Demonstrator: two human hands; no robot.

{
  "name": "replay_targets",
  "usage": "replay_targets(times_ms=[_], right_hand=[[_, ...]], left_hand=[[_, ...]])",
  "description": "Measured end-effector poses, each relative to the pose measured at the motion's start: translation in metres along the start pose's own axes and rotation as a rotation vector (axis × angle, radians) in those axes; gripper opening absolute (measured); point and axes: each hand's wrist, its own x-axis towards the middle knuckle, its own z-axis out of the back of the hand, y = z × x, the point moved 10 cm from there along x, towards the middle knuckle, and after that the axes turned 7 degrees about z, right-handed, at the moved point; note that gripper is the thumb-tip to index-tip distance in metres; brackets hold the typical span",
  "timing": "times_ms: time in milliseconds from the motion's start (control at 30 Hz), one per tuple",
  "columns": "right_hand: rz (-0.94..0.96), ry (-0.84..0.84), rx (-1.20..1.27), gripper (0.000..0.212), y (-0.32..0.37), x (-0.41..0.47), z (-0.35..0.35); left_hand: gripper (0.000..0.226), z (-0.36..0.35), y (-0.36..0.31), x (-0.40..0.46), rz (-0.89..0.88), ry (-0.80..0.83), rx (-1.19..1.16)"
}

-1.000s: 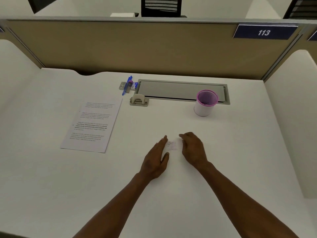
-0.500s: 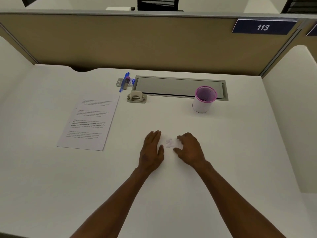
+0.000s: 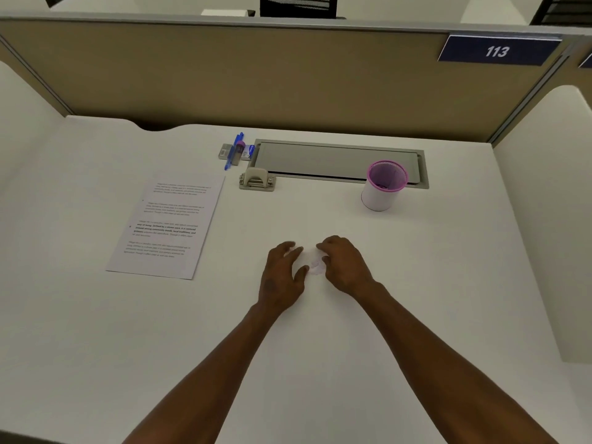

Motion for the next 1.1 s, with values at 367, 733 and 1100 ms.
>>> replay_targets(times_ms=[367,733,1100], right_hand=[[0.003,0.142,-0.024,0.047,-0.002,-0.023,-0.015],[-0.073,0.116,-0.102,0.019,0.009,-0.008,-0.022],[-0.190,0.061,-0.098,0.014,0.000,-0.011,-0.013]], left_hand=[[0.043,-0.015,-0.009,-0.009,-0.072,0.101,0.107],[0.018,-0.017,-0.014,0.003,0.118,0.092,0.026],[0.017,-0.017,-0.016,0.003,0.177,0.087,0.065]])
